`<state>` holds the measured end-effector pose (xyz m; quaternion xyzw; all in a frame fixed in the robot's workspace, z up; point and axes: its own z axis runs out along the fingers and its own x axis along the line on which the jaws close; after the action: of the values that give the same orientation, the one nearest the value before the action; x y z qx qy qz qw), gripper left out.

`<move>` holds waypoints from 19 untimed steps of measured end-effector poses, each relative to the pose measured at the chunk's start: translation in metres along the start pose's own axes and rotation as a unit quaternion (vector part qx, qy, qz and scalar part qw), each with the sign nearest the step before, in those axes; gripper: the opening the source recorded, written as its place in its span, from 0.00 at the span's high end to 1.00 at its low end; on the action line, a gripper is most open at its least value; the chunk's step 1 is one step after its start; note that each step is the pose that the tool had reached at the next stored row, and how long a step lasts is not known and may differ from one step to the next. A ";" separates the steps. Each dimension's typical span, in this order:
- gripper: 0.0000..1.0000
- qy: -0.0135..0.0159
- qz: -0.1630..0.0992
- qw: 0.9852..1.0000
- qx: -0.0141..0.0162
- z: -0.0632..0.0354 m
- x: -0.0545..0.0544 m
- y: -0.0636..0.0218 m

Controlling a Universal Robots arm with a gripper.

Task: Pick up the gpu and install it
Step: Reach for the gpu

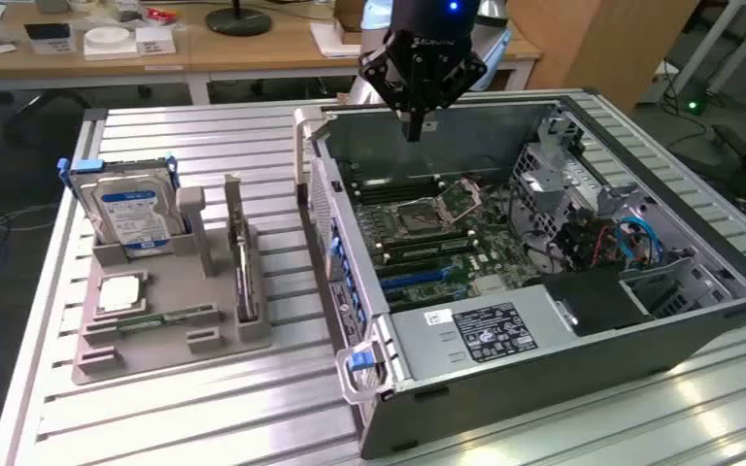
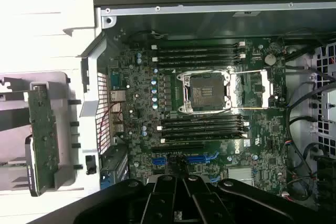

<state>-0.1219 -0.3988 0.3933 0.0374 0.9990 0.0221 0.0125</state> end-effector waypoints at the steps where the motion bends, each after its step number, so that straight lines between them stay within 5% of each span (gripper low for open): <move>1: 0.89 0.000 0.000 1.000 0.000 0.0000 0.000 0.0000; 19: 0.89 0.000 0.000 1.000 0.000 -0.0005 0.022 -0.0019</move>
<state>-0.1436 -0.3991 0.3932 0.0374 0.9990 0.0221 0.0125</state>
